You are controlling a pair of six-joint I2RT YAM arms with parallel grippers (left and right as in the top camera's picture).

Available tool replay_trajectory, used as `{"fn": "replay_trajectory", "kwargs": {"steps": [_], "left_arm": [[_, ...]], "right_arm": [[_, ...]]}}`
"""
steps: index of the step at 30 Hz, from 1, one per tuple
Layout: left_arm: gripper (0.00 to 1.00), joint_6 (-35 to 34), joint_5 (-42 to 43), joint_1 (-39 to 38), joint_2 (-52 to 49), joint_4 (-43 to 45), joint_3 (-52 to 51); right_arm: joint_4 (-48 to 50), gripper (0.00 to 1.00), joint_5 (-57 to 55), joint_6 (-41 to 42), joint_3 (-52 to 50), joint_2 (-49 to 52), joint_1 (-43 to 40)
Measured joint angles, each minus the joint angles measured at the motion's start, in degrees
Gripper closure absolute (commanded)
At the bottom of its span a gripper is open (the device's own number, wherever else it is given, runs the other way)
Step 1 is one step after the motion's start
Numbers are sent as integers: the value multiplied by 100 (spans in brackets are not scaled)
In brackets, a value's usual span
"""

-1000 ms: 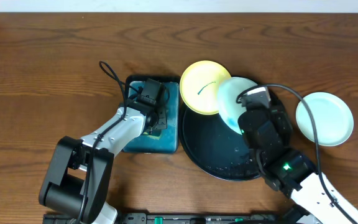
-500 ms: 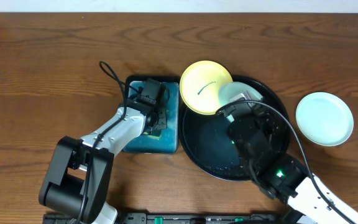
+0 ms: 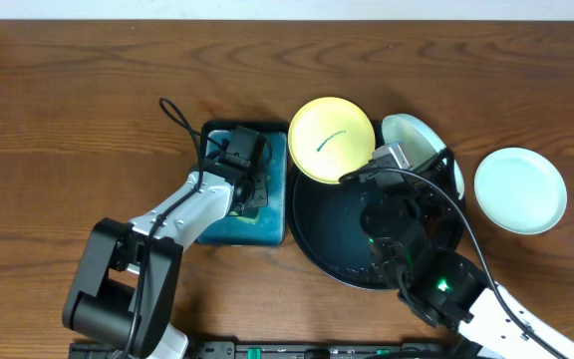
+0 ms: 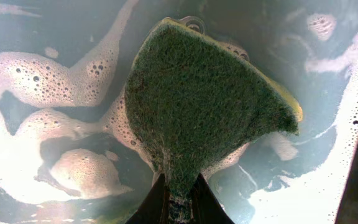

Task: Clean dirty plates on tray and stack at the side
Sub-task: 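Carry the plate right and lower it beside the other cleaned plate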

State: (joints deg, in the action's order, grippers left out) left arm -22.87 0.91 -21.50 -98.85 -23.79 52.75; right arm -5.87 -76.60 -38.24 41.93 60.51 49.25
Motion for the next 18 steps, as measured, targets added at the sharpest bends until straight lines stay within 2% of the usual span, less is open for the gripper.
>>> {"fn": "replay_trajectory", "kwargs": {"steps": [4, 7, 9, 13, 18], "left_arm": [[92, 0, -2, 0, 0, 0, 0], [92, 0, -2, 0, 0, 0, 0], [92, 0, 0, 0, 0, 0, 0], [92, 0, -2, 0, 0, -4, 0], [92, 0, 0, 0, 0, -7, 0]], "right_arm": [[-282, 99, 258, 387, 7, 101, -7], [-686, 99, 728, 1010, 9, 232, -101], [-970, 99, 1012, 1587, 13, 299, -247], [-1580, 99, 1799, 3364, 13, 396, -870], [-1679, 98, 3169, 4865, 13, 400, -1930]]}}
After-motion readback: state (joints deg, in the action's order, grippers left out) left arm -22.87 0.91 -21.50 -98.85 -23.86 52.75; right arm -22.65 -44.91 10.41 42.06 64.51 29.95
